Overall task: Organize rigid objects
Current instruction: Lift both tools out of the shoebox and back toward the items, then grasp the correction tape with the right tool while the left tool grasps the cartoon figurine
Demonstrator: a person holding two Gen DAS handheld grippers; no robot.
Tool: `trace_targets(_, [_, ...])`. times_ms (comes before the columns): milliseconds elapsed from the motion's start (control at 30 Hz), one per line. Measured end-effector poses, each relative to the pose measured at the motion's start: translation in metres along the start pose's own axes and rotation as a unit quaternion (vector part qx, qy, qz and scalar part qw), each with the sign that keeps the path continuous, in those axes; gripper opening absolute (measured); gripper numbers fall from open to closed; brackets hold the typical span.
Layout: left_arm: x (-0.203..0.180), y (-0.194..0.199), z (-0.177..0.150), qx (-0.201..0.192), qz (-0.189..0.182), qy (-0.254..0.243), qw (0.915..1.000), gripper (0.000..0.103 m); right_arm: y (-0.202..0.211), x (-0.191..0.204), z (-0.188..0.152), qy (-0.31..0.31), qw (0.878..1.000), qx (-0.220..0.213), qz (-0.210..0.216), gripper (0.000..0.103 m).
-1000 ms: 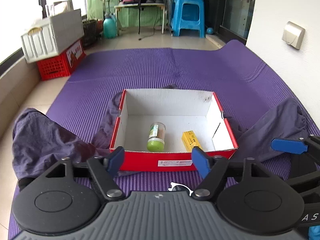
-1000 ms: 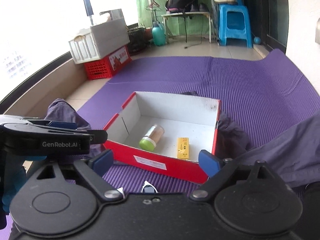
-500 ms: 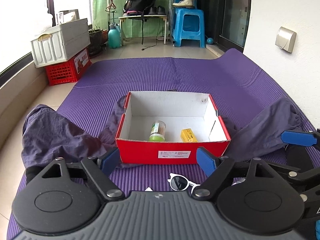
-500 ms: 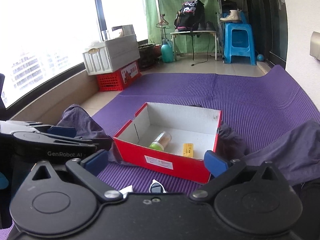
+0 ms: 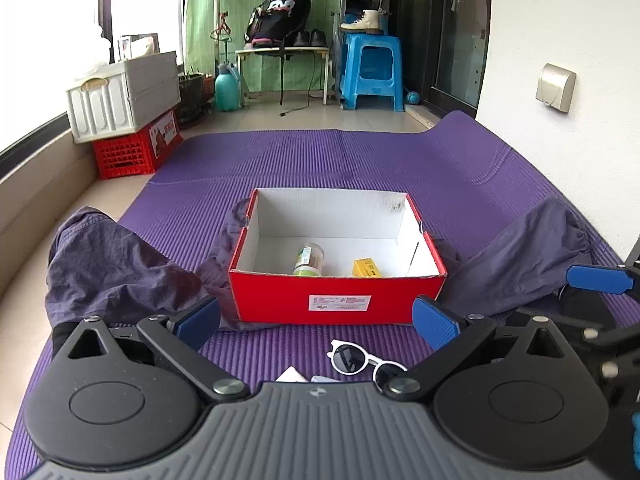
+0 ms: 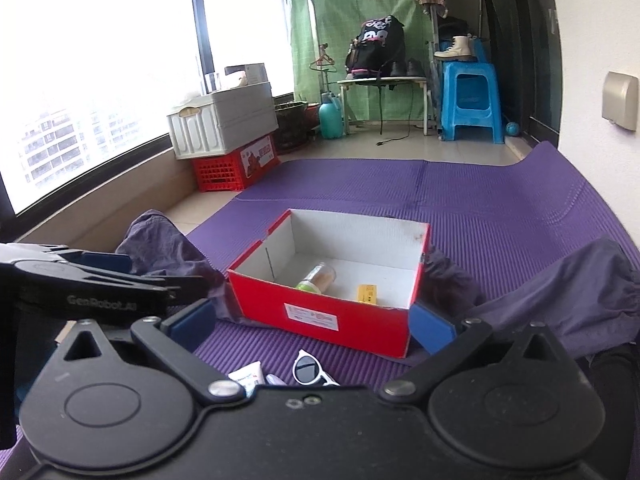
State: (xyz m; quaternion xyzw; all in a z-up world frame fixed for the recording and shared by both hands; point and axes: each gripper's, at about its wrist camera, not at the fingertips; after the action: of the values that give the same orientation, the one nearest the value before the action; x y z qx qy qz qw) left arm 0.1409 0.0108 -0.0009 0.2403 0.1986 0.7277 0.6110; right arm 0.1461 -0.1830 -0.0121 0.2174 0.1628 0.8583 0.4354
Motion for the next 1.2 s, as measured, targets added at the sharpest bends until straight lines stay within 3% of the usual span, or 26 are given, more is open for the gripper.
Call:
trace_targets(100, [0.001,0.0,-0.013,0.005,-0.001,0.003,1.0,0.103,0.0,-0.008,-0.009,-0.015,1.0,0.006,-0.009,0.103])
trace_targets(233, [0.004,-0.011,-0.032,0.046,-0.017,0.016,0.9987,0.103,-0.006,-0.02,-0.027,-0.036,0.999,0.028,-0.023,0.103])
trace_targets(467, [0.002,-0.047,-0.069,0.114,-0.003,0.027,0.9931,0.103,-0.022,-0.041,-0.06,-0.067,0.994,0.07,-0.056,0.102])
trace_targets(867, [-0.003,-0.109,-0.124,0.227,0.03,0.018,0.9733,0.103,-0.064,-0.055,-0.108,-0.077,0.98,0.168,-0.077,0.101])
trace_targets(1200, [0.003,-0.139,-0.139,0.276,0.037,0.039,0.9596,0.103,-0.101,-0.058,-0.127,-0.068,0.967,0.234,-0.077,0.098])
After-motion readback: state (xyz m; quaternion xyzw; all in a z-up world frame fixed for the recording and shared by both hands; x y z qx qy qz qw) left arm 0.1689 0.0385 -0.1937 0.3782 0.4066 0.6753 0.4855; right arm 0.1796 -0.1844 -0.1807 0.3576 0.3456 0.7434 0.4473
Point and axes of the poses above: each gripper's, at about its wrist camera, not at the fingertips, and y roughly against the way its jaws point, x to its left, z to its top, and after that the axes turned 10 degrees about z, right-handed
